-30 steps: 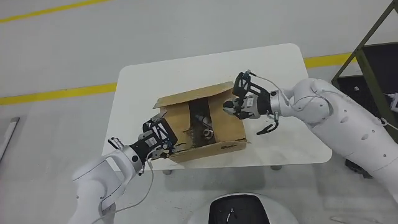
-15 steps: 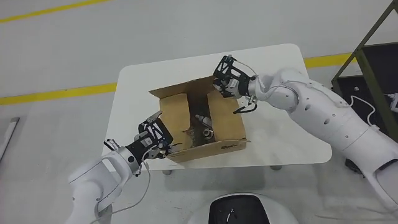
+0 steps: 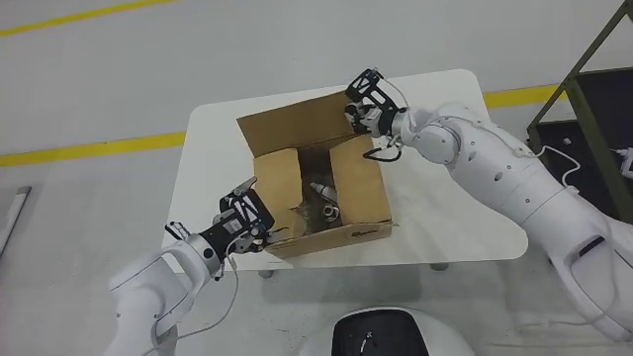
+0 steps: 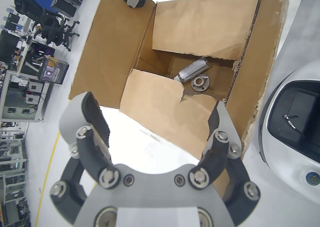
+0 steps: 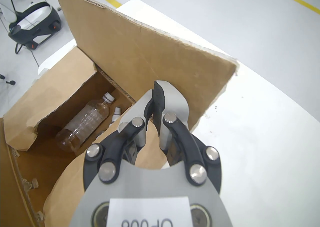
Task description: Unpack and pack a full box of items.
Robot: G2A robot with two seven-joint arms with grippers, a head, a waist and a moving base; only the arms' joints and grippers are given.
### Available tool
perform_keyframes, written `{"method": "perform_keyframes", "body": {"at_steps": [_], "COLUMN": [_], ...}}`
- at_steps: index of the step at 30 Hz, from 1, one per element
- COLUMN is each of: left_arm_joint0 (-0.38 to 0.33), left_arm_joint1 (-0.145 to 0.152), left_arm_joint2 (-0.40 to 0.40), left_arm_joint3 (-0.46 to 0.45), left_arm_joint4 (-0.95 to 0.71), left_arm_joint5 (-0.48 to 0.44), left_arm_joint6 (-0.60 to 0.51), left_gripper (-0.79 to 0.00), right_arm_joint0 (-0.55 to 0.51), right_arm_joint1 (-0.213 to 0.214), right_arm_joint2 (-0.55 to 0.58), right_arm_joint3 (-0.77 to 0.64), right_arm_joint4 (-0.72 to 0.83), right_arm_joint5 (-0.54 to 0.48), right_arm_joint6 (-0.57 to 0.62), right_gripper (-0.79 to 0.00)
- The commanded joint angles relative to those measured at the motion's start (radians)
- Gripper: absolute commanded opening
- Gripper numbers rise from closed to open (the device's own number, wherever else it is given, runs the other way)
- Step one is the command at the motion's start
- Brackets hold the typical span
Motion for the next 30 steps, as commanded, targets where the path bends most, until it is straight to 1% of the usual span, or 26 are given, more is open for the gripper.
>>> {"method": "perform_keyframes", "body": {"at_steps": [1, 4, 9, 17, 20, 23, 30], "left_arm_joint0": [-0.001, -0.003, -0.010, -0.031, -0.033, -0.036, -0.037], "left_arm_joint1": [0.002, 0.004, 0.008, 0.008, 0.010, 0.013, 0.019], "left_arm_joint2": [0.001, 0.004, 0.007, 0.036, 0.042, 0.044, 0.037], "left_arm_joint3": [0.002, 0.006, 0.016, 0.052, 0.057, 0.057, 0.049], "left_arm_joint4": [0.000, -0.001, 0.002, 0.019, 0.016, 0.015, 0.014], "left_arm_joint5": [0.001, 0.006, 0.020, 0.086, 0.081, 0.066, 0.053], "left_arm_joint6": [0.001, 0.001, 0.005, 0.024, 0.022, 0.023, 0.026], "left_gripper": [0.000, 0.000, 0.000, 0.000, 0.000, 0.000, 0.000], "right_arm_joint0": [0.005, 0.011, 0.011, 0.011, 0.007, -0.010, -0.031], "right_arm_joint1": [-0.013, -0.028, -0.028, -0.028, -0.028, -0.031, -0.051], "right_arm_joint2": [-0.002, -0.005, -0.005, -0.005, -0.004, 0.005, 0.023], "right_arm_joint3": [0.030, 0.058, 0.058, 0.058, 0.056, 0.028, 0.020], "right_arm_joint4": [0.009, 0.014, 0.014, 0.014, 0.017, 0.001, 0.023], "right_arm_joint5": [-0.001, -0.022, -0.022, -0.022, -0.020, 0.020, 0.063], "right_arm_joint6": [-0.009, -0.016, -0.016, -0.016, -0.019, -0.031, -0.028], "right_gripper": [-0.785, -0.785, -0.785, -0.785, -0.785, -0.785, -0.785]}}
